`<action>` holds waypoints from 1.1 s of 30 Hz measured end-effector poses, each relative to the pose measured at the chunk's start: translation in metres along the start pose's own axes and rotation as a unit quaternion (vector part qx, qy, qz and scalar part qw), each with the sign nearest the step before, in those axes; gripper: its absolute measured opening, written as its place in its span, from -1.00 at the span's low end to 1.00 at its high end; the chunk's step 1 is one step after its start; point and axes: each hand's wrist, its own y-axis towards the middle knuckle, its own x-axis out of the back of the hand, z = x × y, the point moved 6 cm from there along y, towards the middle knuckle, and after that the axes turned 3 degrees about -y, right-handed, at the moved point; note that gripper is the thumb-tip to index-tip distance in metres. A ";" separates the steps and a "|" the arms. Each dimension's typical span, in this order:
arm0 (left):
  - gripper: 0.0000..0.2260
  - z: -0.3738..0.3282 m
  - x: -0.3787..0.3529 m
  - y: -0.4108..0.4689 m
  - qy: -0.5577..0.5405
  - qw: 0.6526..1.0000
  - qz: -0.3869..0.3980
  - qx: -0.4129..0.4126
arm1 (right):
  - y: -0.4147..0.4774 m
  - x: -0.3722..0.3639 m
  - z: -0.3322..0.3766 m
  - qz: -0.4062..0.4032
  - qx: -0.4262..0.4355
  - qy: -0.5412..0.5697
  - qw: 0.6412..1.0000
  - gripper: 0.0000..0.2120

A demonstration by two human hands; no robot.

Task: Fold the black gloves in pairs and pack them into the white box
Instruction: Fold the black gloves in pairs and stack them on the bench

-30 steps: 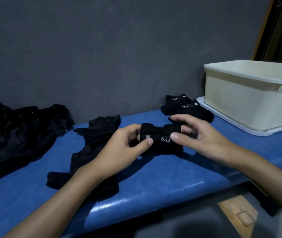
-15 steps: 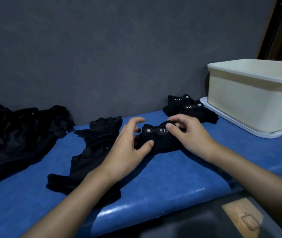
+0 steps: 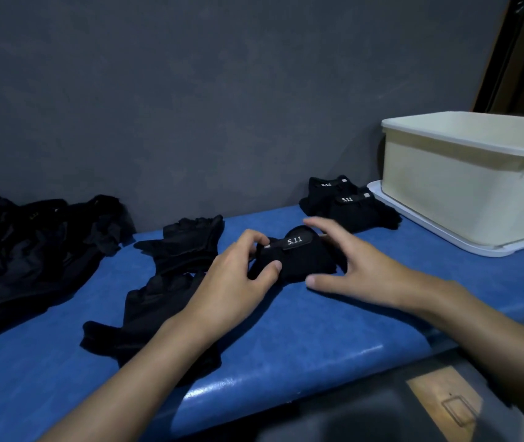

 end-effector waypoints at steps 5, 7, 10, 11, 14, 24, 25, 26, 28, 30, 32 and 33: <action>-0.81 -0.007 -0.002 -0.002 0.016 0.999 0.045 0.006 | -0.004 0.006 0.003 -0.040 0.021 -0.076 0.996 -0.35; -0.78 -0.012 -0.005 -0.003 0.028 0.996 0.088 0.001 | -0.009 0.012 0.002 -0.041 0.023 -0.083 0.995 -0.38; -0.74 -0.023 -0.013 -0.005 0.070 0.988 0.140 -0.011 | -0.019 0.024 -0.002 -0.040 0.015 -0.079 0.996 -0.40; -0.73 -0.026 -0.016 -0.004 0.076 0.987 0.142 -0.017 | -0.023 0.028 -0.005 -0.038 0.008 -0.074 0.996 -0.39; -0.69 -0.037 -0.033 0.001 0.069 0.987 0.141 -0.042 | -0.037 0.044 -0.017 -0.043 -0.014 -0.077 0.996 -0.38; -0.64 -0.066 -0.094 0.039 0.112 0.988 0.088 -0.067 | -0.060 0.092 -0.061 -0.111 -0.039 -0.117 0.986 -0.30; -0.63 -0.065 -0.097 0.042 0.112 0.988 0.083 -0.062 | -0.061 0.093 -0.063 -0.117 -0.034 -0.119 0.985 -0.33; -0.63 -0.065 -0.099 0.045 0.111 0.989 0.077 -0.059 | -0.062 0.093 -0.064 -0.122 -0.027 -0.128 0.984 -0.38; -0.63 -0.065 -0.103 0.048 0.107 0.990 0.070 -0.058 | -0.062 0.094 -0.069 -0.128 -0.024 -0.155 0.979 -0.44; -0.63 -0.065 -0.107 0.051 0.107 0.990 0.068 -0.056 | -0.063 0.094 -0.075 -0.125 -0.039 -0.167 0.977 -0.43; -0.62 -0.066 -0.109 0.053 0.108 0.991 0.066 -0.051 | -0.062 0.094 -0.078 -0.120 -0.050 -0.168 0.977 -0.42; -0.62 -0.066 -0.110 0.054 0.112 0.991 0.062 -0.049 | -0.061 0.094 -0.079 -0.119 -0.052 -0.169 0.977 -0.42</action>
